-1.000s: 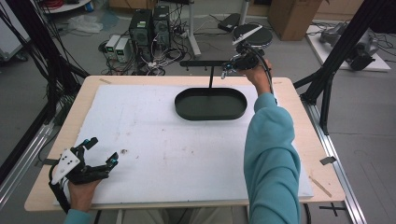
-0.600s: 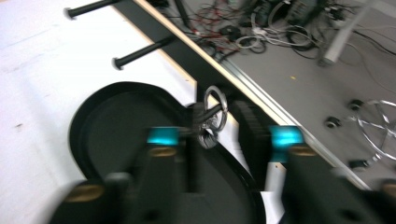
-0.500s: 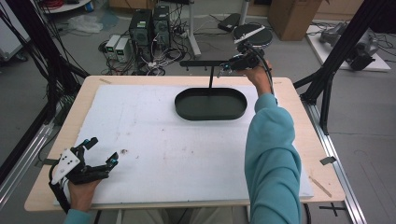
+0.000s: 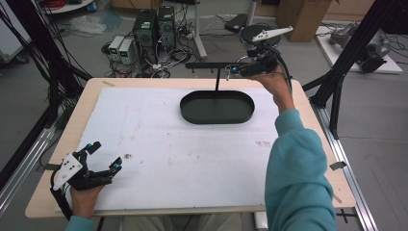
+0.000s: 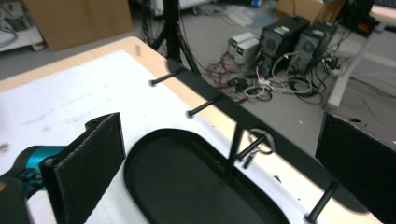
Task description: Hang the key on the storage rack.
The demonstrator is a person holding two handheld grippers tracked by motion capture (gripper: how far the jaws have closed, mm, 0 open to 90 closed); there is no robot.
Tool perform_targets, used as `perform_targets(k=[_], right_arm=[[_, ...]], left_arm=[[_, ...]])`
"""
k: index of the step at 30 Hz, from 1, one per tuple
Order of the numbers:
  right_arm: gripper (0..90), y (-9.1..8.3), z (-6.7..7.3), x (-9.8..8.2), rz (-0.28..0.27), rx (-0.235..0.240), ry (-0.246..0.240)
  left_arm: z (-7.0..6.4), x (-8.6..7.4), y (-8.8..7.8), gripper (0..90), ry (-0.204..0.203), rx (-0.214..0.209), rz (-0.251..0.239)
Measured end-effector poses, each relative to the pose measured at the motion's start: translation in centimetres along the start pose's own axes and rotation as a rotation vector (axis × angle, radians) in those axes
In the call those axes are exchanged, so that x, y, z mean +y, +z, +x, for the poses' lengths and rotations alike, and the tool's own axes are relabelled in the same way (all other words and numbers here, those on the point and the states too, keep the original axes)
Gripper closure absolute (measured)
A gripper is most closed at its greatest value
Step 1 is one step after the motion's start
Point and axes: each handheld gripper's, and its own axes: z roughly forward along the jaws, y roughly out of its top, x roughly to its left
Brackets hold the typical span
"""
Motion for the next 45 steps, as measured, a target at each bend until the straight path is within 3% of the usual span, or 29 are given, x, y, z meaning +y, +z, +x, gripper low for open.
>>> perform_targets(k=[3, 6, 8, 9, 10, 11, 14, 15, 16, 18, 20, 23, 27, 29, 32, 33, 37, 41, 45], right_arm=[[0.6, -1.4, 0.8, -0.9, -0.006, -0.001, -0.013], [0.6, -3.3, 1.9, -2.6, -0.056, -0.004, -0.026], [0.6, -5.6, 3.6, -5.7, -0.126, -0.012, -0.029], [0.6, -5.6, 3.6, -5.7, -0.126, -0.012, -0.029], [0.6, -6.6, 4.5, -7.7, -0.158, -0.015, -0.03], [0.6, -6.6, 4.5, -7.7, -0.158, -0.015, -0.03], [0.6, -8.4, 6.1, -12.1, -0.198, -0.02, -0.028], [0.6, -8.4, 6.1, -12.1, -0.198, -0.02, -0.028], [0.6, -9.2, 6.9, -13.9, -0.207, -0.026, -0.027], [0.6, -9.5, 7.3, -14.8, -0.213, -0.041, -0.032], [0.6, -10.0, 8.0, -16.6, -0.258, -0.056, -0.028], [0.6, -10.3, 9.1, -20.0, -0.317, -0.085, -0.014], [0.6, -10.3, 9.7, -22.6, -0.328, -0.137, -0.008], [0.6, -10.3, 10.1, -24.9, -0.373, -0.147, 0.021], [0.6, -10.4, 10.3, -25.8, -0.39, -0.178, 0.007], [0.6, -10.5, 10.4, -26.9, -0.442, -0.193, 0.008], [0.6, -10.3, 10.3, -28.1, -0.488, -0.208, 0.025], [0.6, -9.9, 10.4, -29.2, -0.5, -0.213, 0.039], [0.6, -8.7, 10.3, -30.2, -0.442, -0.22, 0.037]], left_arm=[[0.0, 0.0, 0.0, 4.9, 0.003, 0.0, 0.001], [0.0, 0.0, 0.0, 4.8, -0.001, 0.0, 0.003], [0.0, 0.0, 0.0, 4.9, 0.001, -0.001, 0.003], [0.0, 0.0, 0.0, 4.9, 0.003, 0.0, 0.001], [-0.1, 0.0, 0.0, 4.9, 0.003, 0.0, 0.0], [0.0, 0.0, 0.0, 4.9, 0.004, 0.0, 0.001], [0.0, 0.0, 0.0, 4.9, 0.004, 0.0, 0.001], [0.0, 0.0, 0.0, 4.9, 0.004, 0.0, 0.002], [0.0, 0.0, 0.0, 4.9, 0.001, -0.002, 0.004], [0.1, 0.0, 0.0, 4.9, -0.008, 0.002, 0.003], [0.1, 0.0, 0.0, 4.9, -0.002, 0.001, 0.008], [0.0, 0.0, 0.0, 4.9, 0.001, 0.003, 0.008], [0.0, 0.0, 0.0, 4.9, 0.0, 0.003, 0.007], [0.0, 0.0, 0.0, 4.9, 0.002, 0.003, 0.008], [0.0, 0.0, 0.0, 4.9, 0.007, 0.001, 0.01], [0.0, 0.0, 0.0, 4.9, 0.008, 0.001, 0.011], [-0.1, 0.0, 0.0, 4.9, 0.01, 0.001, 0.009], [-0.1, 0.0, 0.0, 4.9, 0.01, 0.001, 0.009], [-0.1, 0.0, 0.0, 4.9, 0.01, 0.0, 0.01]])
